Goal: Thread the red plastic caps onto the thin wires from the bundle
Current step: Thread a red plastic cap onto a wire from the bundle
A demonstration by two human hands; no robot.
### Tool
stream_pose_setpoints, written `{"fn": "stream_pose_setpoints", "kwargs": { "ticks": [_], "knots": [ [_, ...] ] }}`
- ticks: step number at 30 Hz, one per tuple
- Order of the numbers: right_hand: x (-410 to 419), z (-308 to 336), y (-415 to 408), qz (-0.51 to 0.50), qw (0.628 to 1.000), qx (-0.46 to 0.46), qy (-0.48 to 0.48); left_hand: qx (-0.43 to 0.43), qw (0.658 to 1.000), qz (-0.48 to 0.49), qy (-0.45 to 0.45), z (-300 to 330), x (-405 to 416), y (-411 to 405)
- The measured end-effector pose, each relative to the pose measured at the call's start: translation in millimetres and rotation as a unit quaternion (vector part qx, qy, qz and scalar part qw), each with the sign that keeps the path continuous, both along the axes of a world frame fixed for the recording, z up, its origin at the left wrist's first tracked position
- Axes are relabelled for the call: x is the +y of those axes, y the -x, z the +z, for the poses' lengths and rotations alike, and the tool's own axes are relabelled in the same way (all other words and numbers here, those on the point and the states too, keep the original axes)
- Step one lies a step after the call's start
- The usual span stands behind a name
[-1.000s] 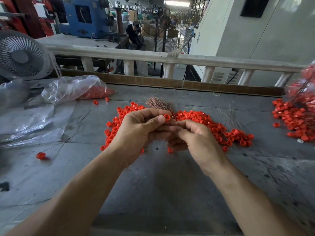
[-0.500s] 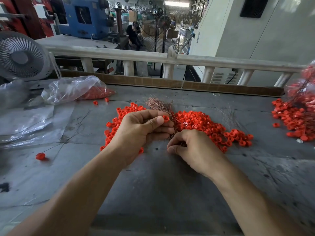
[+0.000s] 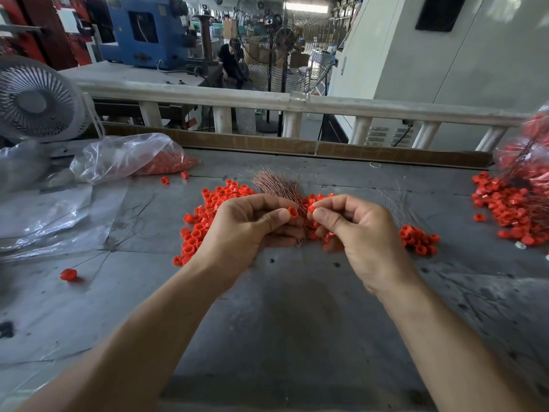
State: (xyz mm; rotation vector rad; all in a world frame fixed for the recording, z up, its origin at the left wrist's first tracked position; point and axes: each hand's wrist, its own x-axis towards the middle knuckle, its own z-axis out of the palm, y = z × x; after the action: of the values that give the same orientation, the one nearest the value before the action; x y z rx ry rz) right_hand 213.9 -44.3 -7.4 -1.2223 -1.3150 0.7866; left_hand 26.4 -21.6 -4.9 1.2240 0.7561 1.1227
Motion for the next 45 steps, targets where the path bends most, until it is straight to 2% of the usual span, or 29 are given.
{"fn": "stream_pose_setpoints", "kwargs": {
  "ticks": [2,11,20,25,32,35,41,45],
  "knots": [
    [-2,1,4,0.022,0.999,0.019,-0.016,0.008,1.000,0.004,-0.010,0,-1,-3],
    [-5,0,9,0.032,0.996,-0.009,-0.078,0.027,0.999,0.005,-0.031,0,-3,-3],
    [-7,-2,14,-0.028,0.974,-0.143,-0.173,0.031,0.998,0.007,-0.055,0,-4,-4],
    [-8,-2,14,-0.036,0.966,-0.175,-0.187,0.051,0.995,0.023,-0.085,-2,-5,-4],
    [-9,1,15,-0.042,0.970,-0.165,-0.171,0.081,0.988,0.047,-0.123,-5,-5,-6],
    [-11,2,17,-0.061,0.956,-0.208,-0.197,0.060,0.992,0.042,-0.101,-4,-5,-6],
    [-13,3,27,-0.115,0.901,-0.352,-0.227,-0.016,1.000,0.027,0.003,-5,-6,-10],
    [-13,2,34,-0.159,0.874,-0.393,-0.236,-0.048,0.997,0.004,0.068,-5,-5,-11]
  ]
}}
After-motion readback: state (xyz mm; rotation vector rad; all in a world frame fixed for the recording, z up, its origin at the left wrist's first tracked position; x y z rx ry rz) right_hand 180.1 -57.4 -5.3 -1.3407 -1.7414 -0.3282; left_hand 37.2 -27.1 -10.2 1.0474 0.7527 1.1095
